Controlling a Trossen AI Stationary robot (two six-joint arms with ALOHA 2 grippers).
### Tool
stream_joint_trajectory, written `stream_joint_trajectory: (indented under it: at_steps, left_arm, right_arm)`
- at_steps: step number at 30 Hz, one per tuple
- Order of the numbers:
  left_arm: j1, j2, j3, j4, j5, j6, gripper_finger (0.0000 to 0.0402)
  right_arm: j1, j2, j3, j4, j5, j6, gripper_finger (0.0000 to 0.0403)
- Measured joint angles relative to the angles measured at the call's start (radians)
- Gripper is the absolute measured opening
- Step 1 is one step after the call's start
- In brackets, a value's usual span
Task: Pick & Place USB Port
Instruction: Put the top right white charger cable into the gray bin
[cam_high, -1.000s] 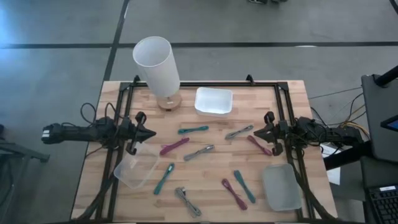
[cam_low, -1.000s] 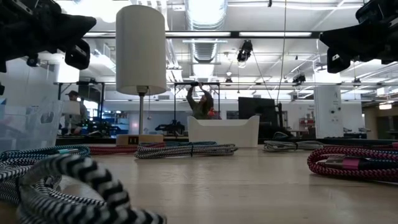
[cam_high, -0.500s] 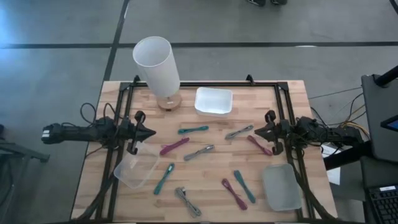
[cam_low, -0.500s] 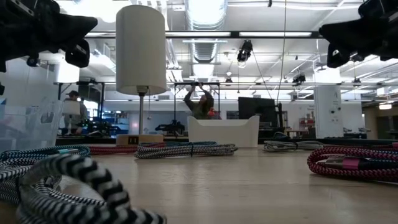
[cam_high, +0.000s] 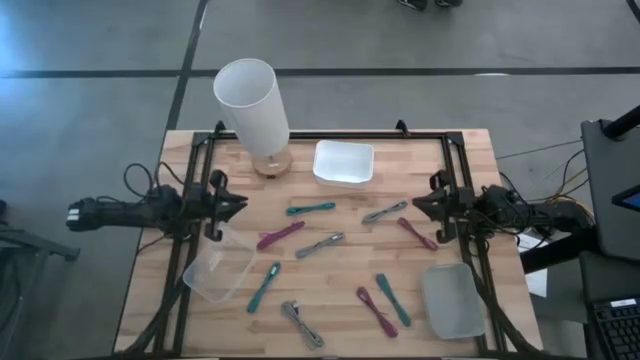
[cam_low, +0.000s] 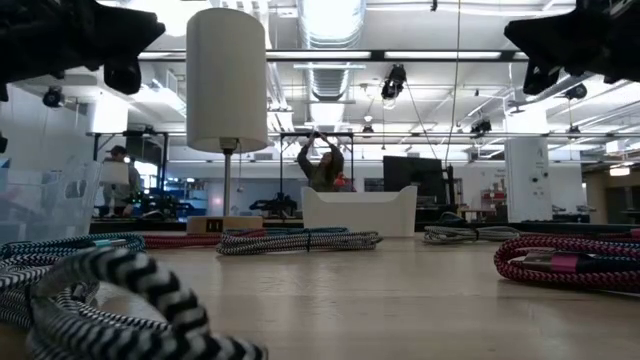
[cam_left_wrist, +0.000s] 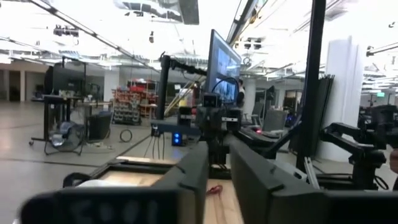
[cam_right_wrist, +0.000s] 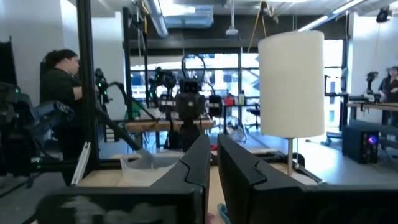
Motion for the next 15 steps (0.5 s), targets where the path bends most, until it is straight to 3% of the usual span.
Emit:
stream_joint_trajectory:
  at_steps: [7, 15]
  left_arm:
    - [0.0, 0.034, 0.078, -0.087, -0.004, 0.007, 0.0162]
    - [0.0, 0.098, 0.207, -0.202, -0.033, -0.017, 0.017]
  right_arm:
    - [0.0, 0.196, 0.186, -0.104, 0.0, -0.142, 0.006]
    - [0.0, 0.375, 0.417, -0.349, 0.001, -0.175, 0.011]
